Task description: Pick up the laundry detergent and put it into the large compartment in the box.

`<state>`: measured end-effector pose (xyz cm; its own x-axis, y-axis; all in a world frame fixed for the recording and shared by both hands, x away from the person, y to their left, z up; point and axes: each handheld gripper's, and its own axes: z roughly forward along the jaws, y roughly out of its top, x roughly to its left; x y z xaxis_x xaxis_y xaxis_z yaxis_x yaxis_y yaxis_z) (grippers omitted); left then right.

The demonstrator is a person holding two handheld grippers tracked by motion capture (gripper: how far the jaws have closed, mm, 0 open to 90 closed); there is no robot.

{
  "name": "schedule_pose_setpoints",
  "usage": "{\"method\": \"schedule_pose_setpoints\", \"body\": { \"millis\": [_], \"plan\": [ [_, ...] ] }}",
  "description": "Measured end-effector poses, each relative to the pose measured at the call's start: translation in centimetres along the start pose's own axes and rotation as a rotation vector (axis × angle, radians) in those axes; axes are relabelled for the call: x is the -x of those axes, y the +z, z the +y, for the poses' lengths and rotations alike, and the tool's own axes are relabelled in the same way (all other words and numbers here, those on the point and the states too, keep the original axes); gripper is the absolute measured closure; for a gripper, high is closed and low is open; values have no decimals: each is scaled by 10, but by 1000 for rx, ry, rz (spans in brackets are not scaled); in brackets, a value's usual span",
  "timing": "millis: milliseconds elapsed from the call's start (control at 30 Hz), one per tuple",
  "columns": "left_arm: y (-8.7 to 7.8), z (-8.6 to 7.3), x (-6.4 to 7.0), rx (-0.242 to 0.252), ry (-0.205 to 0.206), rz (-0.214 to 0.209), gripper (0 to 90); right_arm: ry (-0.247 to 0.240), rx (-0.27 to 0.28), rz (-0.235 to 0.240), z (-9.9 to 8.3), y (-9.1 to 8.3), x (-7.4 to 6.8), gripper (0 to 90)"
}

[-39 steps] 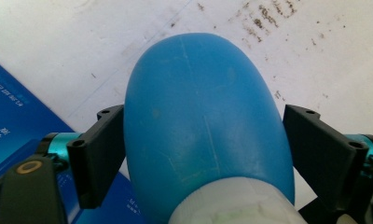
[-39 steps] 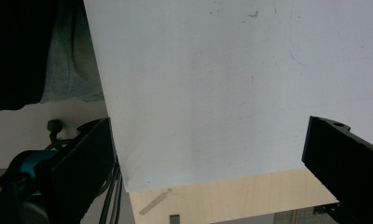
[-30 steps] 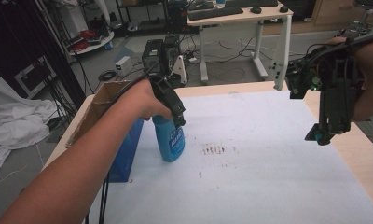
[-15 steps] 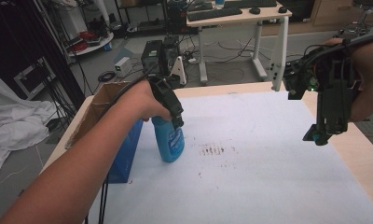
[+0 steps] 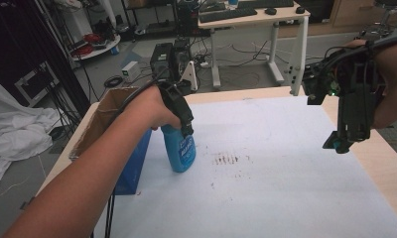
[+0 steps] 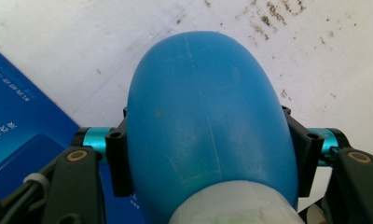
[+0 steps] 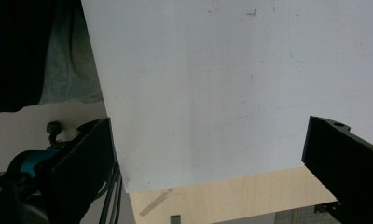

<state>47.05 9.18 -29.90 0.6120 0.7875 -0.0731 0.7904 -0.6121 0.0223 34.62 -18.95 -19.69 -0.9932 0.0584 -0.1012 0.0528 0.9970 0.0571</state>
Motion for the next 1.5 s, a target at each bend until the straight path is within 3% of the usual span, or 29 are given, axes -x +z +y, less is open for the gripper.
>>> {"method": "schedule_pose_setpoints", "body": {
  "millis": [267,533,1100,1300,1500],
  "plan": [
    [-5,-2,5,-6,30,-6,360,-5,-1,1,1,0,0,16],
    [-30,-8,9,3,49,-8,362,-8,4,-3,2,-2,0,16],
    [-120,-32,-3,28,12,-23,361,-19,10,-14,6,-5,-2,16],
    [-147,-43,-9,33,3,2,361,-21,9,-9,7,-4,-2,16],
    [-172,-58,-19,56,-36,13,361,-25,9,-9,10,-3,0,16]
  ]
}}
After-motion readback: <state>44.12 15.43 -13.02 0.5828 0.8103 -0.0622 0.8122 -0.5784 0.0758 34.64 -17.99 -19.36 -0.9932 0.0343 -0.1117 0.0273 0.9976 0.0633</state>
